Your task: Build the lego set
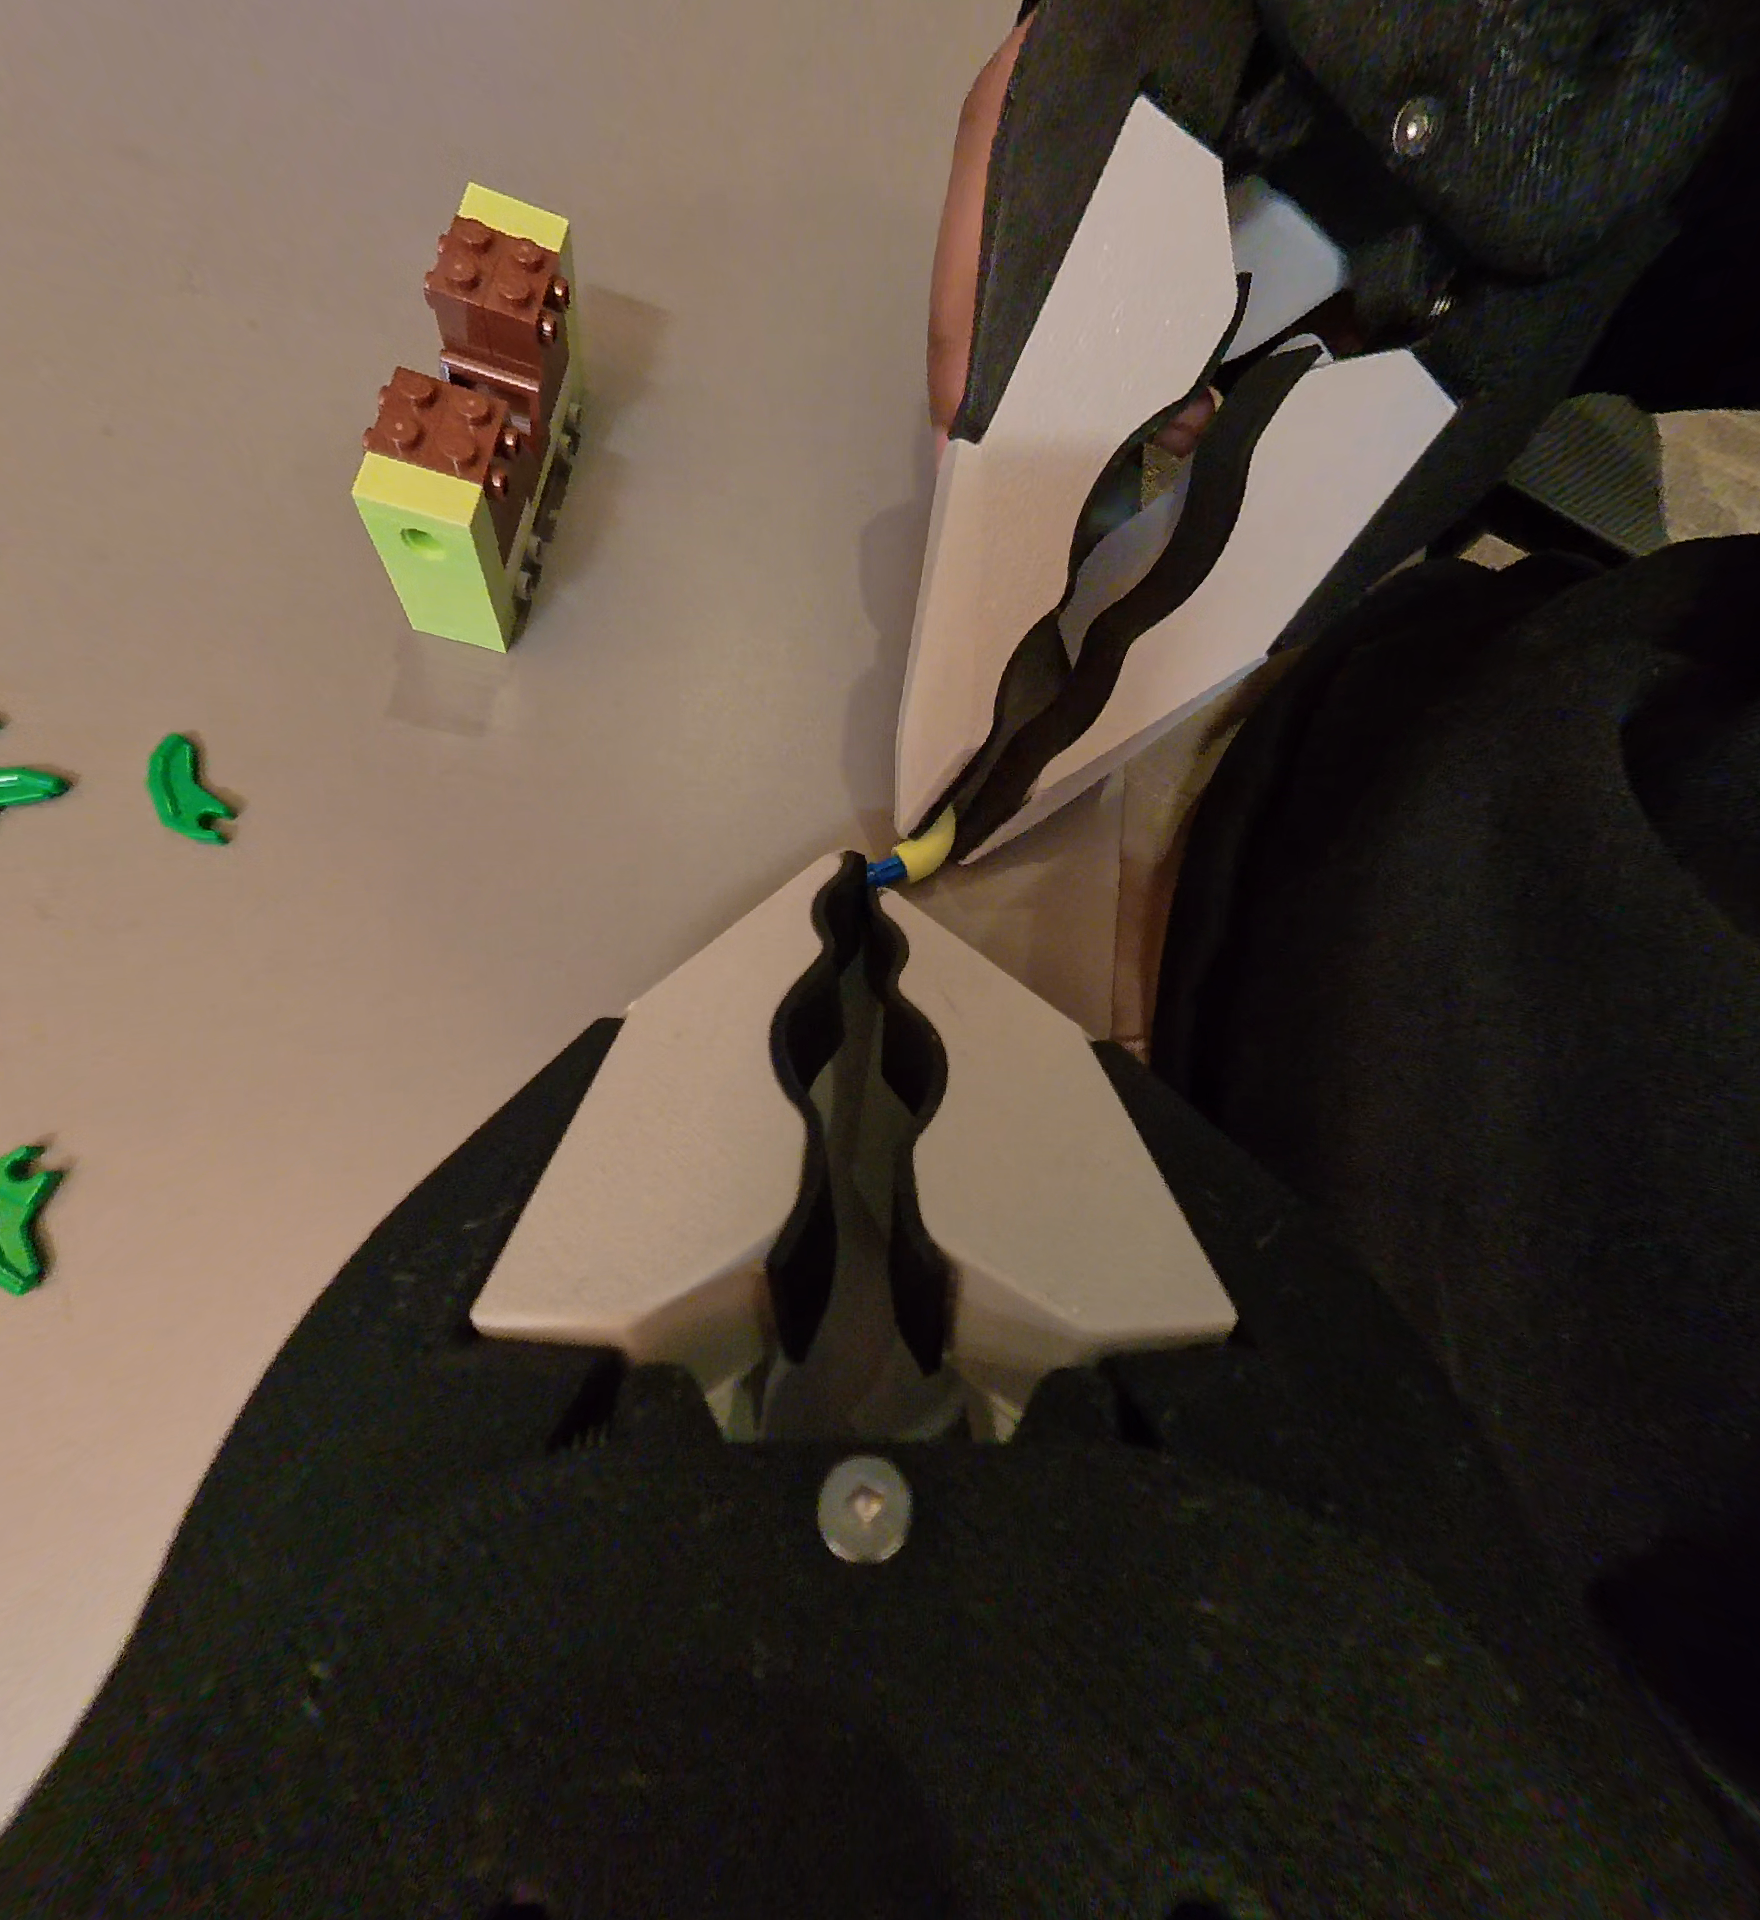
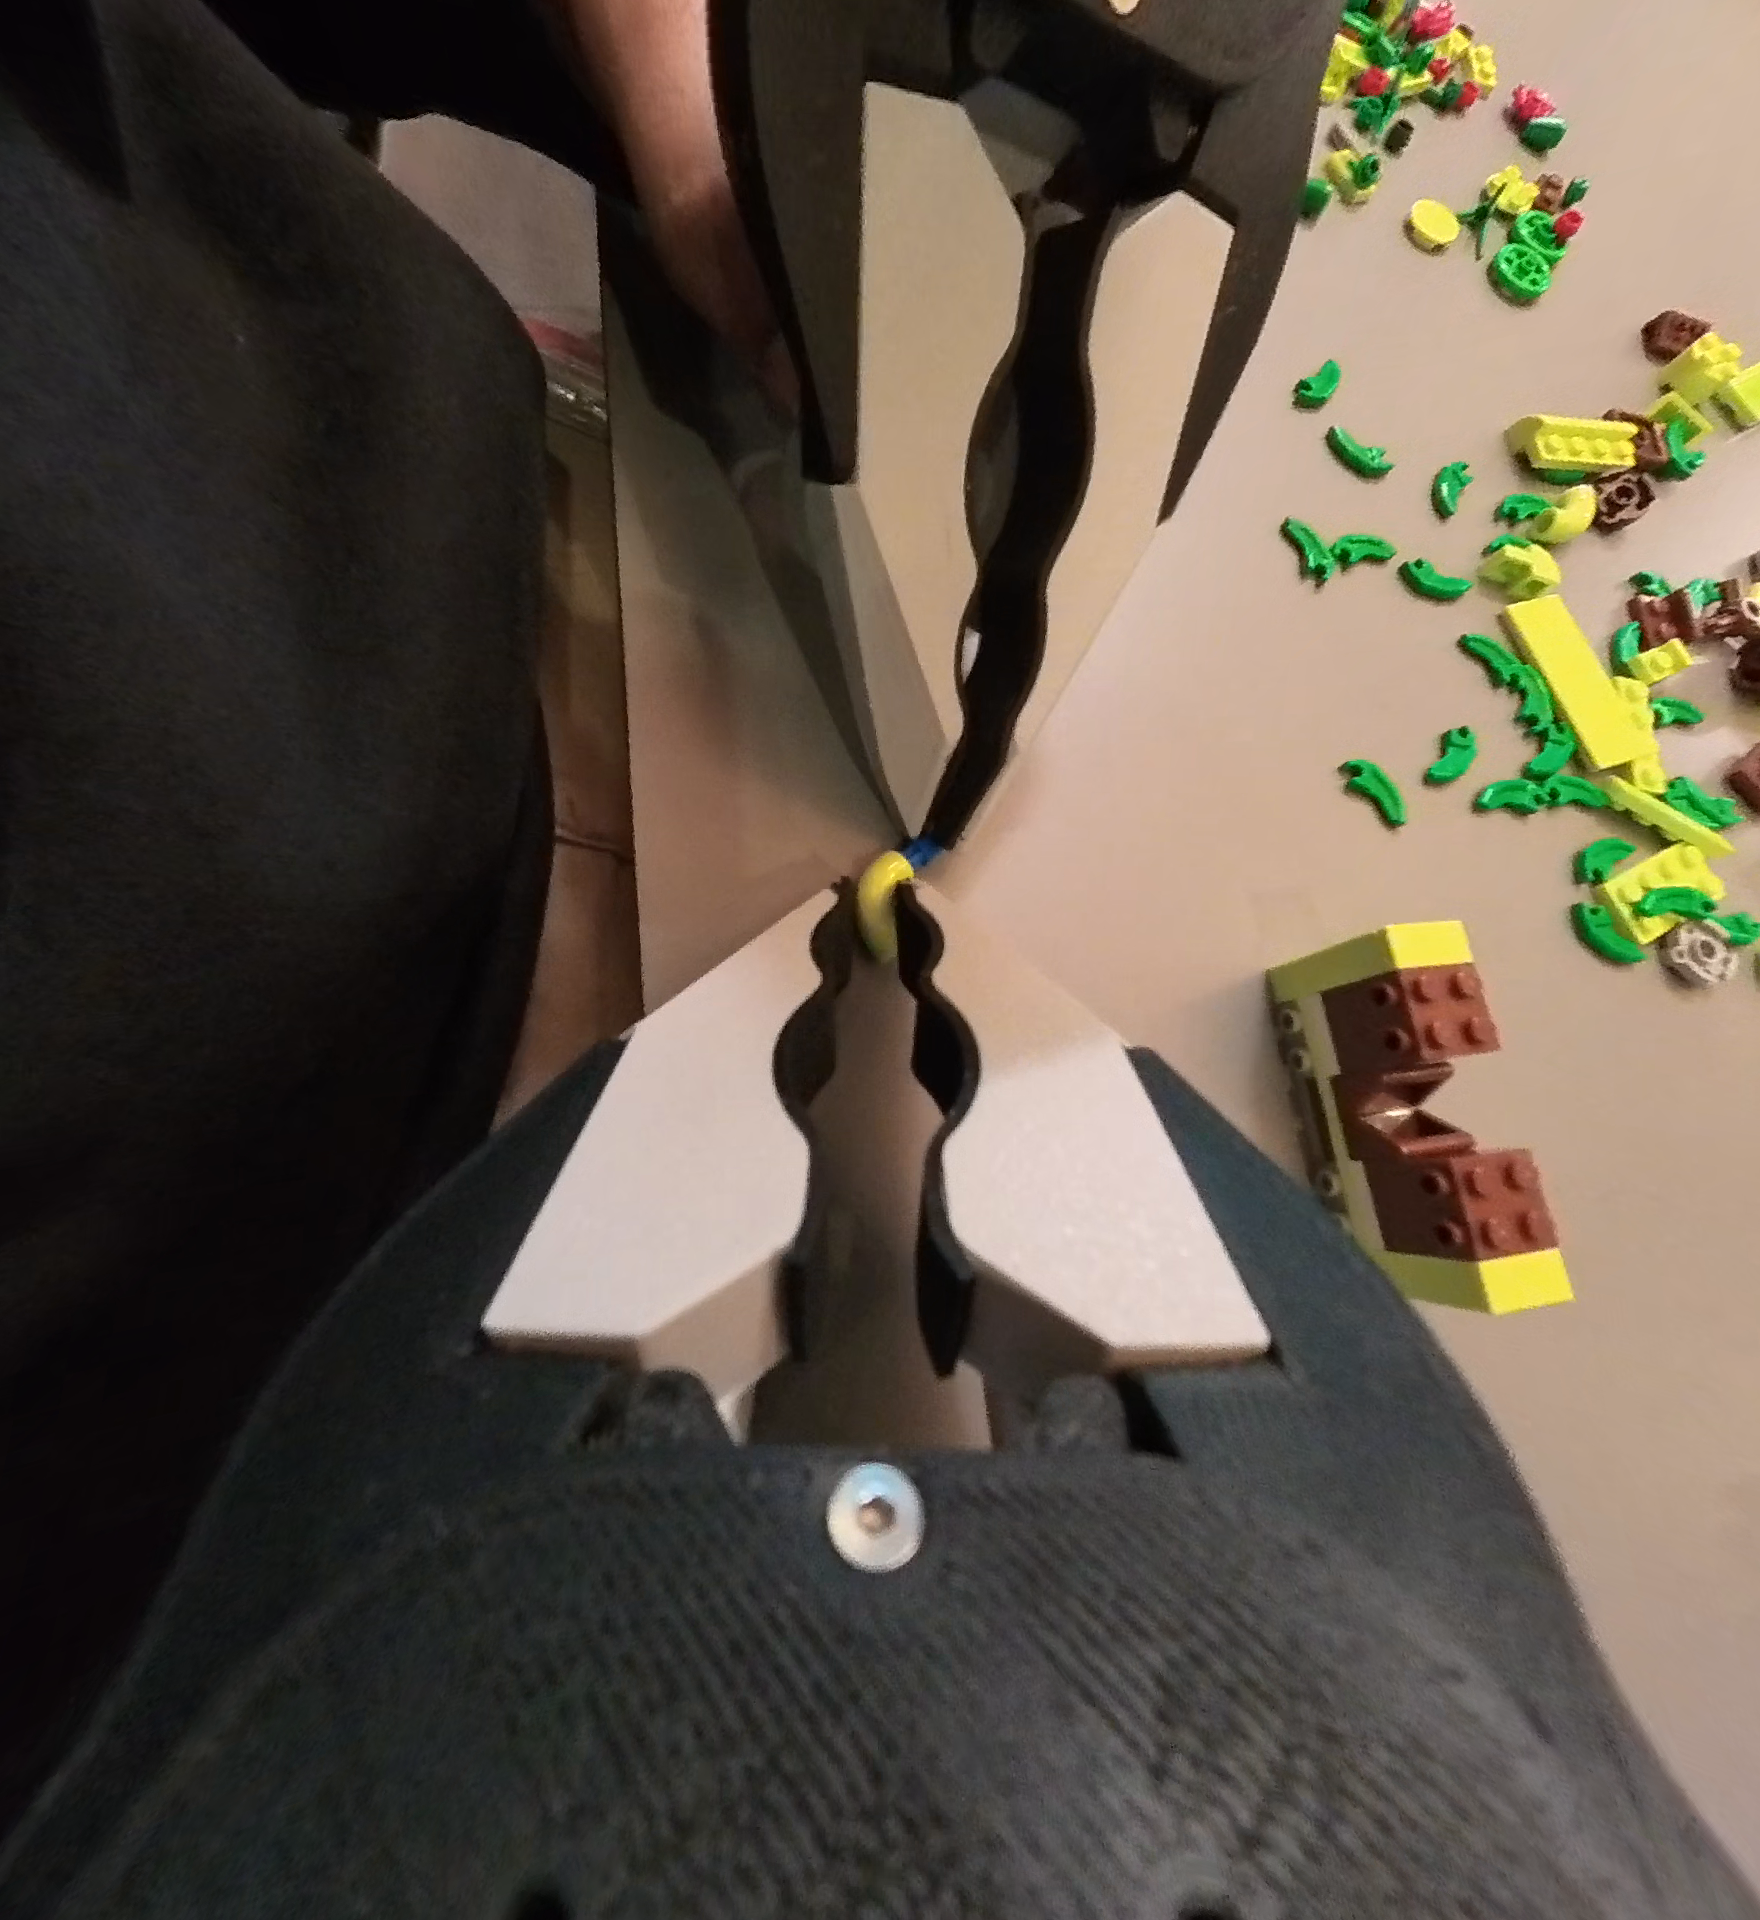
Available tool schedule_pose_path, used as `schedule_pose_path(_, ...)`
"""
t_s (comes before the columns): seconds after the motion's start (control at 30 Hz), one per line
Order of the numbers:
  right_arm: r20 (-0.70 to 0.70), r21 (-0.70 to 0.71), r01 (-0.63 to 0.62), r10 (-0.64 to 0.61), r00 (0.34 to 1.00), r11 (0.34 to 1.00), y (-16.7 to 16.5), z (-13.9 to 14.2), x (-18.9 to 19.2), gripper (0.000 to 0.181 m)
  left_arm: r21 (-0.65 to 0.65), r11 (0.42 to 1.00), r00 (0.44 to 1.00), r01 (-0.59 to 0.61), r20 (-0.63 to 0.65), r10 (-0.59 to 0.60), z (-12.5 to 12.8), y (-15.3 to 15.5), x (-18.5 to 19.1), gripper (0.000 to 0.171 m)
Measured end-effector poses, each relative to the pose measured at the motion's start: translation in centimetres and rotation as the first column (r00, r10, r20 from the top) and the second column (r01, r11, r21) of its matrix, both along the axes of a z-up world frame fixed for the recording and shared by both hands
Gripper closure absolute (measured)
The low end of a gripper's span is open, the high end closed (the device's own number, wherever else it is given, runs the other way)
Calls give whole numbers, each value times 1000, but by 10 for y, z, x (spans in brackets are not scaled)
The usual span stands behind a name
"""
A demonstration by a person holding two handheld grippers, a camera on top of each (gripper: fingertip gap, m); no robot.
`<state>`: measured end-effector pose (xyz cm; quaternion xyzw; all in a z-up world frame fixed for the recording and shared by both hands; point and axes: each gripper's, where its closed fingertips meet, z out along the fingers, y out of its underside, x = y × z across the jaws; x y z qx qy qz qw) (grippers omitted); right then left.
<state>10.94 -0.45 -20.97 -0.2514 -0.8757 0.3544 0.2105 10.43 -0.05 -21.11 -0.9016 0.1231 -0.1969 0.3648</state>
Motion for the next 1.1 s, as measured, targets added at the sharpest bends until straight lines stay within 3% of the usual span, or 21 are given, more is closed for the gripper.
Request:
schedule_pose_path(0.33,35,-48,-13,15,999,999,0,0,-1,176,2,1000,1000,0,14,0,1,0,0,171)
schedule_pose_path(0.53,34,-56,-10,12,999,998,0,0,-1,176,35,998,993,-54,110,50,11,-2,-10,158)
schedule_pose_path(0.73,19,-44,4,-3,1000,999,0,0,-2,176,-14,1000,1000,-28,12,28,-1,-5,-6,164)
schedule_pose_path(1.1,35,-56,8,-6,999,998,0,0,-2,176,-16,1000,1000,-18,8,18,-2,-4,-3,169)
